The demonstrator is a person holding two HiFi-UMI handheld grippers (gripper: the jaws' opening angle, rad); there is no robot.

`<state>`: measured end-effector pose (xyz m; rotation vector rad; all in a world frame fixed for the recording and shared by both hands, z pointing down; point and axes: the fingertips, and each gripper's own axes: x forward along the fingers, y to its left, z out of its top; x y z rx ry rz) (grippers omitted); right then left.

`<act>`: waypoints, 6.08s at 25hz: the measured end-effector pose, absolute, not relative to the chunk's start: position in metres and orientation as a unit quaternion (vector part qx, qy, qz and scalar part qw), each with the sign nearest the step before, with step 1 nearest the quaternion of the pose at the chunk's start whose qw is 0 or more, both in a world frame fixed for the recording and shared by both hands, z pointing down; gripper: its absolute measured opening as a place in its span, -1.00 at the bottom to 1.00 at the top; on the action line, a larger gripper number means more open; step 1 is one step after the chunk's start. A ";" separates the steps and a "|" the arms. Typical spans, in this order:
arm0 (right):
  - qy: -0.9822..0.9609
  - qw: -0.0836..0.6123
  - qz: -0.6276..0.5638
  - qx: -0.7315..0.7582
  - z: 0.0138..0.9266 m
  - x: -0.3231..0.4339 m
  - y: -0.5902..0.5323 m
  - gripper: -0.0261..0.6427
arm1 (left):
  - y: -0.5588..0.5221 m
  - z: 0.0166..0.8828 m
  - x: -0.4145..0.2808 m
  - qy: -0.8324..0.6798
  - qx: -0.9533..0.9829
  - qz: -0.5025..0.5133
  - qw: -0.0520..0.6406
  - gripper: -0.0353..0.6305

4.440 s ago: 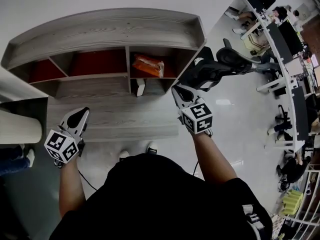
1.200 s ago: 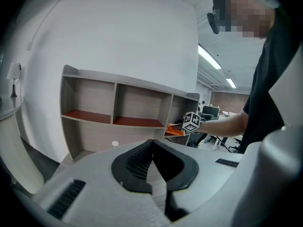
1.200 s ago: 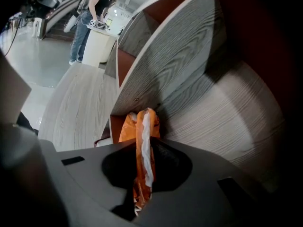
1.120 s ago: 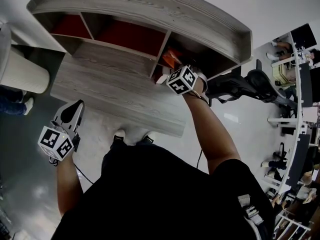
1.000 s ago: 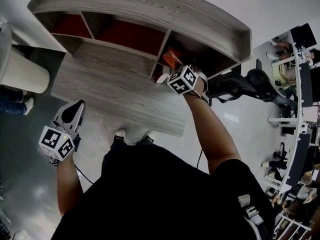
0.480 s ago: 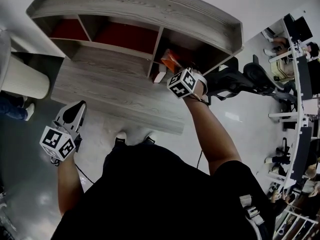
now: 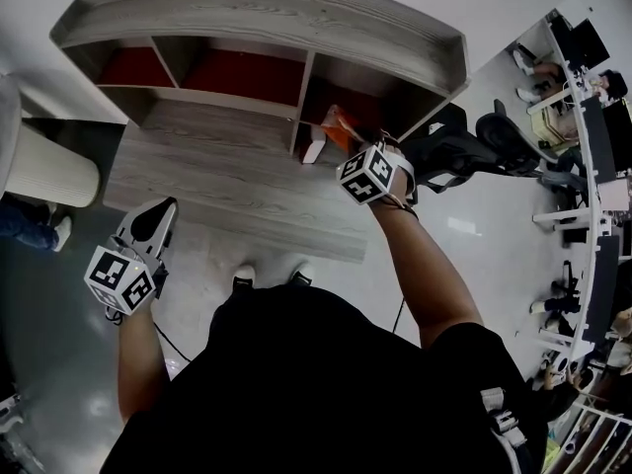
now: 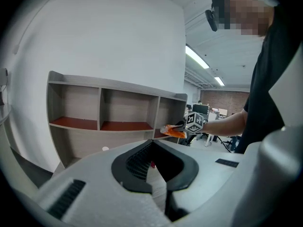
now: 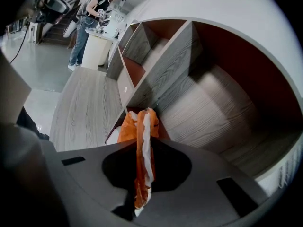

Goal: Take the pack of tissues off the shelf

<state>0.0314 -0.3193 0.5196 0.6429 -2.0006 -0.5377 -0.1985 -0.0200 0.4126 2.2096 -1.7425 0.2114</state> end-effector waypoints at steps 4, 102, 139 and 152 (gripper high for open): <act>-0.814 0.467 -0.214 0.271 0.516 0.040 -0.314 -0.86 | -0.025 0.409 -0.195 -0.601 0.782 0.066 0.155 -0.84; -0.818 0.540 -0.155 0.125 0.651 0.014 -0.182 -0.86 | 0.001 0.482 -0.221 -0.600 0.766 0.076 0.219 -0.84; -0.791 0.589 -0.167 -0.023 0.813 -0.042 -0.147 -0.86 | 0.067 0.528 -0.223 -0.656 0.682 0.093 0.309 -0.84; -0.794 0.586 -0.161 -0.028 0.817 -0.037 -0.146 -0.86 | 0.056 0.534 -0.216 -0.649 0.686 0.093 0.315 -0.84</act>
